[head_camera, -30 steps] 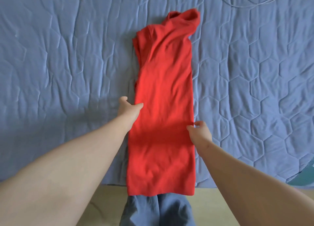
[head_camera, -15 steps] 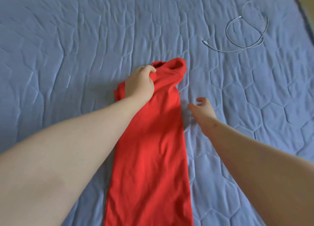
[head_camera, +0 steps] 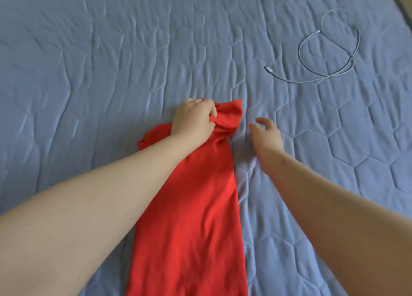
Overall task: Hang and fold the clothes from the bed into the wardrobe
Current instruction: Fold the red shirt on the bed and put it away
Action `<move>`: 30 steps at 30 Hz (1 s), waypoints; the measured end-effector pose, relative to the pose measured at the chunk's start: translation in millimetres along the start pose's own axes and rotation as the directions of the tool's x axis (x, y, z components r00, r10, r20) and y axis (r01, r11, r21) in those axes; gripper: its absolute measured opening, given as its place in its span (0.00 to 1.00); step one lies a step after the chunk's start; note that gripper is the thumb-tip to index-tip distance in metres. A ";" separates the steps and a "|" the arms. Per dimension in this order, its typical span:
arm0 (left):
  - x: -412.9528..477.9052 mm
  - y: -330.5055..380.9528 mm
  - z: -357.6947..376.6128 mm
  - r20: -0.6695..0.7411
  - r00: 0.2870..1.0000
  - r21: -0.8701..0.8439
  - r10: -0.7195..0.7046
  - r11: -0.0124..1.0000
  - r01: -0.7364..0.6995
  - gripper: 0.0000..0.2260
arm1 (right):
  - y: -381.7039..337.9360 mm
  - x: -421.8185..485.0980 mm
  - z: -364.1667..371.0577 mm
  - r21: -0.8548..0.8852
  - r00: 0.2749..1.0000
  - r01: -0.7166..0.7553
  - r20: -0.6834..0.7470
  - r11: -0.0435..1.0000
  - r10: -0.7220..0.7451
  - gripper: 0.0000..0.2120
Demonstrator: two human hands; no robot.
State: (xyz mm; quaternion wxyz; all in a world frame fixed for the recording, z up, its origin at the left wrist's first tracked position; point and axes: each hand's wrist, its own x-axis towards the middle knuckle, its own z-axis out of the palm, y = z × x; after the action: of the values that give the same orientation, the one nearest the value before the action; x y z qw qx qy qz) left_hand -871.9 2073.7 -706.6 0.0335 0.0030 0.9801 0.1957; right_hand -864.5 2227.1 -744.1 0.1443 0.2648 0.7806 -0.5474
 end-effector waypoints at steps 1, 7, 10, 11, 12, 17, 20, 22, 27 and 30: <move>-7.1 0.2 -0.2 0.022 0.997 -0.034 0.071 0.997 -0.070 0.07 | -8.6 0.9 -0.5 0.064 0.999 0.047 0.008 0.997 -0.048 0.21; -28.0 2.2 -10.3 -0.001 0.998 -0.286 0.070 0.956 -0.068 0.07 | -57.2 8.7 3.9 -0.304 0.930 0.319 0.284 0.898 -0.235 0.28; -15.4 -3.2 -11.5 -0.040 0.971 -0.413 -0.234 0.889 0.197 0.08 | -62.5 4.7 1.8 -0.215 0.975 0.142 0.201 0.966 -0.098 0.14; -12.0 -4.2 -12.0 0.031 0.949 -0.458 -0.314 0.840 0.293 0.10 | -60.3 2.2 1.6 -0.127 0.986 0.041 0.168 0.991 -0.019 0.11; -10.5 -3.7 -12.0 0.140 0.924 -0.490 -0.356 0.786 0.377 0.12 | -56.6 1.8 2.3 -0.052 0.990 -0.034 0.134 0.998 0.041 0.10; -12.9 6.5 -16.4 0.490 0.856 -0.446 -0.167 0.795 0.411 0.16 | -38.8 5.7 4.9 -0.090 0.989 -0.135 -0.080 0.987 0.128 0.11; -9.9 8.3 -20.9 0.573 0.813 -0.446 -0.106 0.791 0.418 0.14 | -34.6 5.0 5.7 0.230 0.955 -0.282 -0.028 0.932 0.296 0.11; -9.6 8.3 -22.5 0.591 0.799 -0.449 -0.115 0.776 0.443 0.13 | -33.0 0.9 5.3 0.489 0.932 -0.361 0.165 0.794 0.322 0.08; -4.7 -0.4 -30.7 0.164 0.978 -0.275 -0.131 0.946 0.173 0.20 | -48.0 -17.8 -0.5 0.662 0.818 -0.575 0.483 0.480 0.313 0.12; 2.0 -4.4 -29.3 0.154 0.988 -0.026 0.015 1.000 -0.011 0.27 | -61.5 -28.3 -3.6 0.630 0.758 -0.637 0.616 0.443 0.213 0.15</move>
State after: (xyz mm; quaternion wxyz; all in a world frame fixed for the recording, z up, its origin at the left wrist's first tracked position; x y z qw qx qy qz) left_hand -875.8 2058.4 -681.4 0.1080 0.0239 0.9720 0.2075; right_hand -876.3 2207.2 -680.4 0.3191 0.3594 0.2848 -0.8294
